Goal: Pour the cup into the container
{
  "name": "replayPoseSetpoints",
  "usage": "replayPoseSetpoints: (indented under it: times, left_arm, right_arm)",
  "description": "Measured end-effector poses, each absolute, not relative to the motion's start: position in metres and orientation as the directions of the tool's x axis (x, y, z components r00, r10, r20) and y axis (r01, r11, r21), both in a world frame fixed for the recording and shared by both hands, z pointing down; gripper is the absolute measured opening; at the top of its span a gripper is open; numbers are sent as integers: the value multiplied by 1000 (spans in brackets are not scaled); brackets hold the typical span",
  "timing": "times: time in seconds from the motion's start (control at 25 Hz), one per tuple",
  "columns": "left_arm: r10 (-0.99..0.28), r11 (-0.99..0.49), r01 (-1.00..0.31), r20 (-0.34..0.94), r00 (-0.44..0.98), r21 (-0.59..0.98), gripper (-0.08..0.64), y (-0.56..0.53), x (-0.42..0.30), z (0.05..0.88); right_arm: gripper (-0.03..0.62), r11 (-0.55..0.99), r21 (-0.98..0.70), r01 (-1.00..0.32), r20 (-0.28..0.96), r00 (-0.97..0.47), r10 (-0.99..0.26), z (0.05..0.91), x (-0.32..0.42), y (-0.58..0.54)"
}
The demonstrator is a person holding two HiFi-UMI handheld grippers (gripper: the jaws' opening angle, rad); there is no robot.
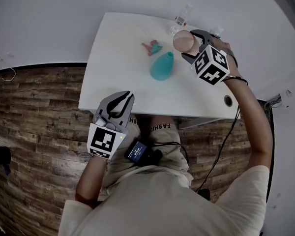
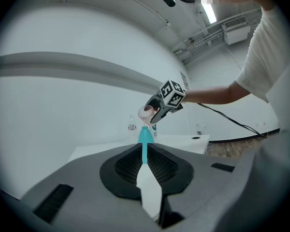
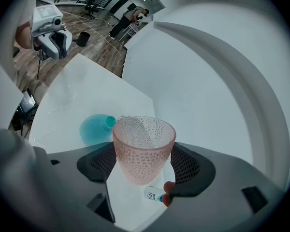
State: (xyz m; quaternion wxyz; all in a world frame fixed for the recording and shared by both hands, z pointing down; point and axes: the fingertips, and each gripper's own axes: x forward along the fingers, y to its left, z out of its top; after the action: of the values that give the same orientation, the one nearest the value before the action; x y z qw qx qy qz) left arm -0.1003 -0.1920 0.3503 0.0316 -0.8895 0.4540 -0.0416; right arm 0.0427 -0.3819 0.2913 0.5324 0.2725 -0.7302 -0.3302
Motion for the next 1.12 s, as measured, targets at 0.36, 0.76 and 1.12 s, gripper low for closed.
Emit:
replayPoseSetpoints:
  times: [0.36, 0.76, 1.12]
  left_arm:
    - [-810, -586, -805, 47, 584, -95, 27, -191, -101, 352]
    - [-810, -585, -805, 47, 584, -96, 27, -190, -103, 351]
    - [-811, -585, -805, 44, 584, -94, 27, -188, -104, 351]
  right_arm:
    - [357, 622, 782, -29, 592, -279, -756, 290, 41, -382]
    - [357, 609, 793, -10, 586, -264, -766, 288, 41, -382]
    - [357, 603, 798, 3, 584, -253, -771, 289, 42, -382]
